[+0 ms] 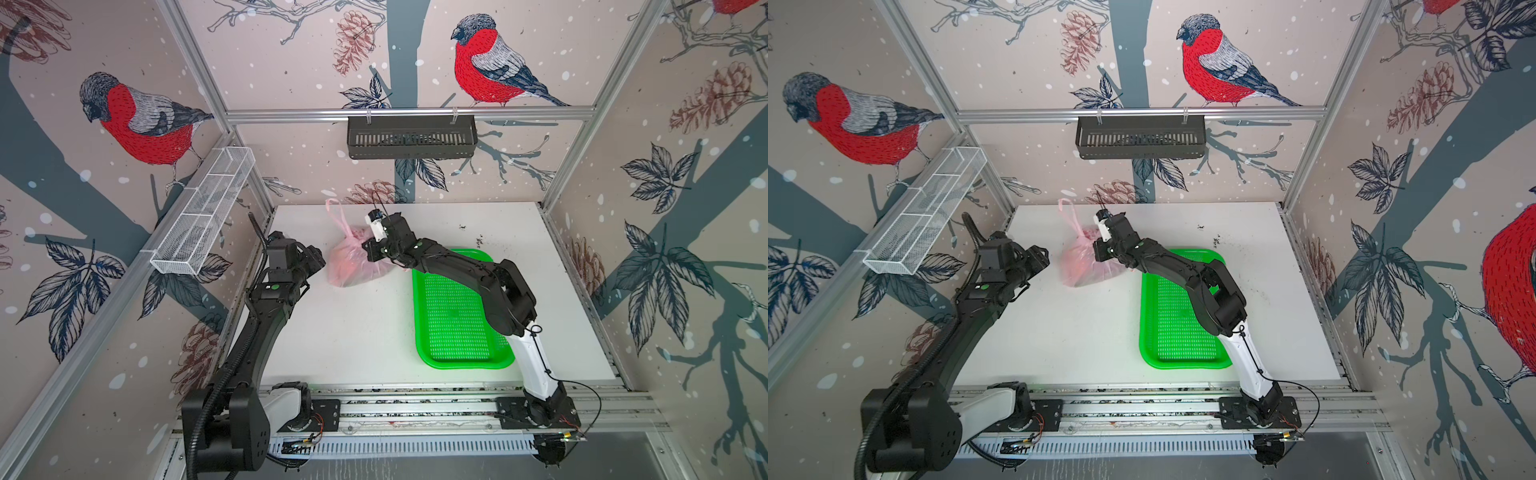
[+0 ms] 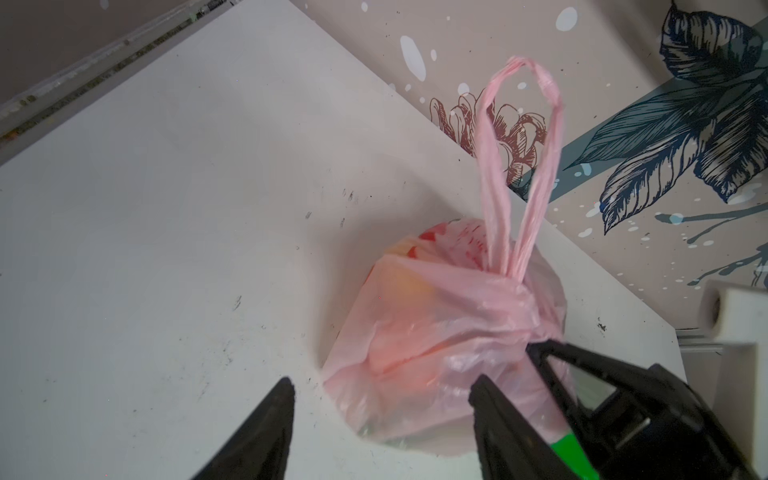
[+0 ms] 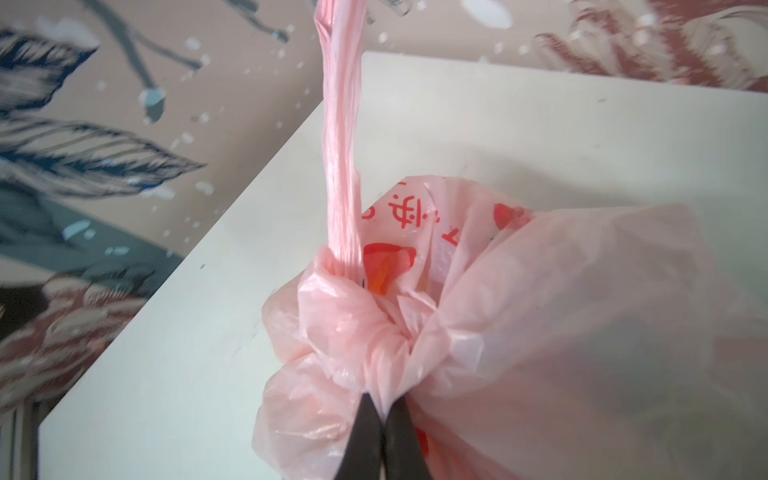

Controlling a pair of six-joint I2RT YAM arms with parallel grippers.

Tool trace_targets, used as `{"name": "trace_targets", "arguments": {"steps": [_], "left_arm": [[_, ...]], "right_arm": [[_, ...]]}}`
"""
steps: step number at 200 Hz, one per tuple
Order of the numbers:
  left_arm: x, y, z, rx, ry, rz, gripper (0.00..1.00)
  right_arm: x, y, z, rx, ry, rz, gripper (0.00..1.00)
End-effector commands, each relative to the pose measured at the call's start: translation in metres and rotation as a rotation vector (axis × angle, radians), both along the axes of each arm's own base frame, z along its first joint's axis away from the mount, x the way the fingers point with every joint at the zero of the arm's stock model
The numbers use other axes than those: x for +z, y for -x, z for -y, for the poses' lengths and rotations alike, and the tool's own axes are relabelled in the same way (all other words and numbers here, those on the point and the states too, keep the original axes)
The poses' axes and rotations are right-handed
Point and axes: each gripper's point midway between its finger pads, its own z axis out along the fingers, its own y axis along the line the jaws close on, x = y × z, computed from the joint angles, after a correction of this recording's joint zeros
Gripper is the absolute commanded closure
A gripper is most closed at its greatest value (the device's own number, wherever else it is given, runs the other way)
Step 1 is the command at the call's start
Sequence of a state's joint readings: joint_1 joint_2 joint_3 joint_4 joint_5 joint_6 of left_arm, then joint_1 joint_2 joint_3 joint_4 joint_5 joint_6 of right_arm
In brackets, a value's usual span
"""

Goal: Untie the knot of the plastic bag and take out the fruit
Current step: 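Drag the pink bag by its knot toward the left gripper with the right gripper, then grasp the bag body with the left gripper while the right gripper holds the knot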

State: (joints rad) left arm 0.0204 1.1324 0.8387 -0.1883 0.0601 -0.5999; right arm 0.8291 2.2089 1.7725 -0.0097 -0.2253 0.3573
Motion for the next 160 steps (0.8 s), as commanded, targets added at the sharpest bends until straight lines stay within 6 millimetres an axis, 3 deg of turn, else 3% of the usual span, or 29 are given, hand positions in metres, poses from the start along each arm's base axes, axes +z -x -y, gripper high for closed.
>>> {"name": "trace_targets", "arguments": {"steps": [1, 18, 47, 76, 100, 104, 121, 160], "left_arm": [[0.015, 0.005, -0.003, -0.022, -0.031, 0.015, 0.31], [0.027, 0.006, -0.003, -0.039, -0.043, 0.034, 0.31], [0.039, 0.005, 0.001, -0.076, -0.046, 0.052, 0.30], [0.042, 0.000, 0.007, -0.121, -0.048, 0.054, 0.29], [0.034, -0.007, 0.014, -0.182, -0.050, 0.014, 0.27], [0.043, -0.011, 0.016, -0.196, -0.052, 0.029, 0.27], [0.041, -0.018, 0.025, -0.258, -0.042, 0.006, 0.27], [0.028, -0.035, 0.055, -0.446, 0.034, -0.045, 0.29]], "right_arm": [[0.016, 0.039, -0.014, 0.099, 0.002, 0.069, 0.95], [0.010, 0.064, -0.011, 0.132, 0.030, 0.067, 0.94], [0.000, 0.090, 0.002, 0.162, 0.059, 0.042, 0.89], [-0.008, 0.106, 0.018, 0.168, 0.123, 0.042, 0.69], [-0.001, 0.114, 0.029, 0.145, 0.156, 0.064, 0.53], [0.001, 0.115, 0.030, 0.137, 0.162, 0.071, 0.51], [0.010, 0.119, 0.037, 0.098, 0.194, 0.104, 0.45], [0.023, 0.133, 0.046, -0.018, 0.245, 0.131, 0.42]]}}
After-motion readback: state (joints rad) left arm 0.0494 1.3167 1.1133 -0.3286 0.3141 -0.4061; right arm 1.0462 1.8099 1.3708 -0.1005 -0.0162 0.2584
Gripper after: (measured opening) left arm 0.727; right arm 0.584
